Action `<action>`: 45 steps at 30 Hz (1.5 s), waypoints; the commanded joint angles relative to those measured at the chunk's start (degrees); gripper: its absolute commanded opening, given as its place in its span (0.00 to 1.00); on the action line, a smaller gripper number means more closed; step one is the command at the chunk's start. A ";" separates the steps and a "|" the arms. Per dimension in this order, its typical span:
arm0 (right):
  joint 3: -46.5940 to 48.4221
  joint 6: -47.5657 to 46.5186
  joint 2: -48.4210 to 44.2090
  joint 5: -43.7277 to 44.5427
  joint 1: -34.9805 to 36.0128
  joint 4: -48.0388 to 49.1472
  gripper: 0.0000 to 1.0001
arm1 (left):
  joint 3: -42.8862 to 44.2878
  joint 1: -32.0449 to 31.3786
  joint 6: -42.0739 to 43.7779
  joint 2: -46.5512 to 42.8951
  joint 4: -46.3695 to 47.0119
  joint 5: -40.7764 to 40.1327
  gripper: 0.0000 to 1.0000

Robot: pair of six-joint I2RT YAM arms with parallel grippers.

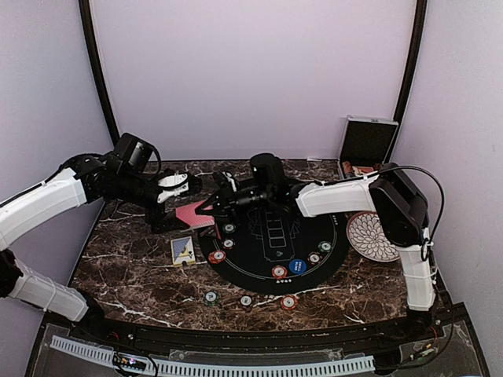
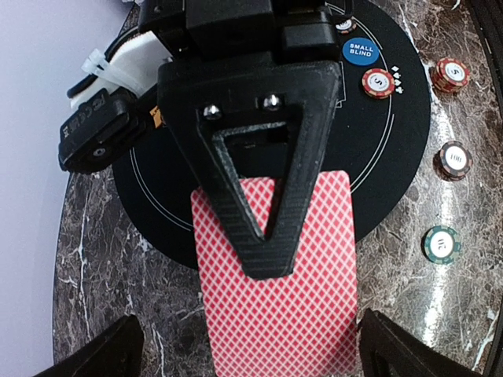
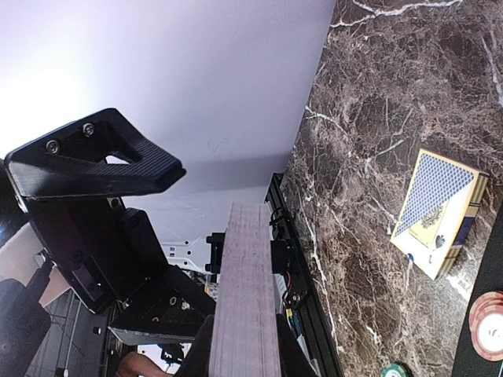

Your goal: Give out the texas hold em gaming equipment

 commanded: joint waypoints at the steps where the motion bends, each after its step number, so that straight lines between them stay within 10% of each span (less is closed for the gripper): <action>1: -0.40 0.33 -1.51 -0.12 0.75 4.87 0.10 | -1.68 -0.10 0.26 0.16 3.32 3.06 0.99; 24: -0.87 2.59 -1.48 0.28 1.62 8.17 0.08 | -1.68 -0.19 -1.26 6.28 4.66 4.59 0.85; 36: 2.31 -7.18 -1.85 6.19 1.54 -9.08 0.09 | -2.63 -0.74 -1.64 5.08 9.10 1.59 0.33; 45: 2.46 -4.16 -0.84 4.38 1.79 -3.89 0.45 | -1.21 -1.04 -4.04 6.09 7.02 2.84 0.35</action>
